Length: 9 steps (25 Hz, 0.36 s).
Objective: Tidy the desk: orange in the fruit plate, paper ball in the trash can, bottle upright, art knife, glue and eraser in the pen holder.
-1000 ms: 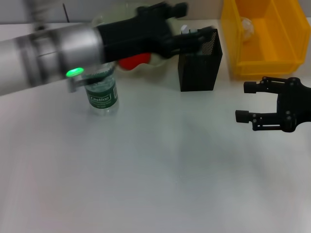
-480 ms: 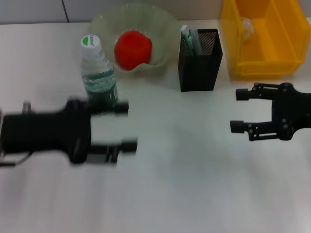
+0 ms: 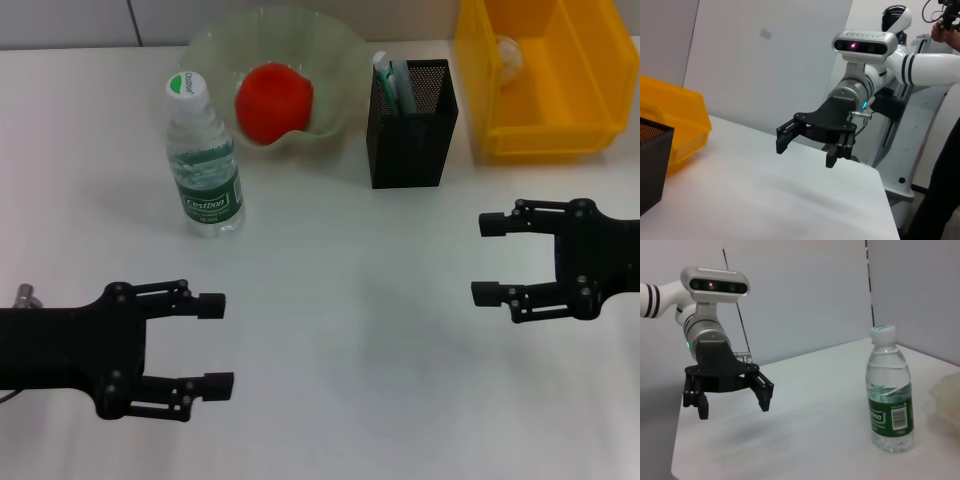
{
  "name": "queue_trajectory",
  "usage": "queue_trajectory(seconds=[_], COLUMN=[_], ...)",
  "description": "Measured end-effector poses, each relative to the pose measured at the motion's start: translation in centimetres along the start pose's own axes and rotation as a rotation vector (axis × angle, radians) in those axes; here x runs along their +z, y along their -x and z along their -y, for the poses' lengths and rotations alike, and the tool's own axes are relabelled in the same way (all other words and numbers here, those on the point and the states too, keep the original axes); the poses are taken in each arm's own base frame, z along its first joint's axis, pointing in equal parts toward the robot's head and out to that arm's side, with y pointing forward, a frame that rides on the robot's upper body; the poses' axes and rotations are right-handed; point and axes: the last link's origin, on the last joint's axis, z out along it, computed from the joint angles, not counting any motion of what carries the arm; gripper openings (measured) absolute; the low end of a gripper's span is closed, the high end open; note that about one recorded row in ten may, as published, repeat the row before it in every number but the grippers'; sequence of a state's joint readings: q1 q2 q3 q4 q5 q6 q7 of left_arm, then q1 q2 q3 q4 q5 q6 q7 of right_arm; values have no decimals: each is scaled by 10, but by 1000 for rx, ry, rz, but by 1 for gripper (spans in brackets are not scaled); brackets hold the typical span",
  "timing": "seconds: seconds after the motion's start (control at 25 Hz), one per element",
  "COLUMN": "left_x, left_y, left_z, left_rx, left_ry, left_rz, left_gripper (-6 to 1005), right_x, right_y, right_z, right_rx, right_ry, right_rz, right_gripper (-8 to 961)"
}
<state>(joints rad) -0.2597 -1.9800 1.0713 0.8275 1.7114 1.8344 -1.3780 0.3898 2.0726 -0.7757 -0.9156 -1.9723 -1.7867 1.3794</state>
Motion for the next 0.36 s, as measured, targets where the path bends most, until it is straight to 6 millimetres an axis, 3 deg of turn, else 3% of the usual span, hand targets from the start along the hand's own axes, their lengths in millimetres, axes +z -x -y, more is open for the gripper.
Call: queue_trajectory(seconds=[0.36], left_x=[-3], left_y=[3], left_z=[1], left_rx=[-12], left_ry=[-13], left_rz=[10], left_gripper=[846], right_x=[0], right_y=[-3], right_z=[-1], right_rx=[-4], right_ry=[-9], right_rz=[2], right_gripper=[826])
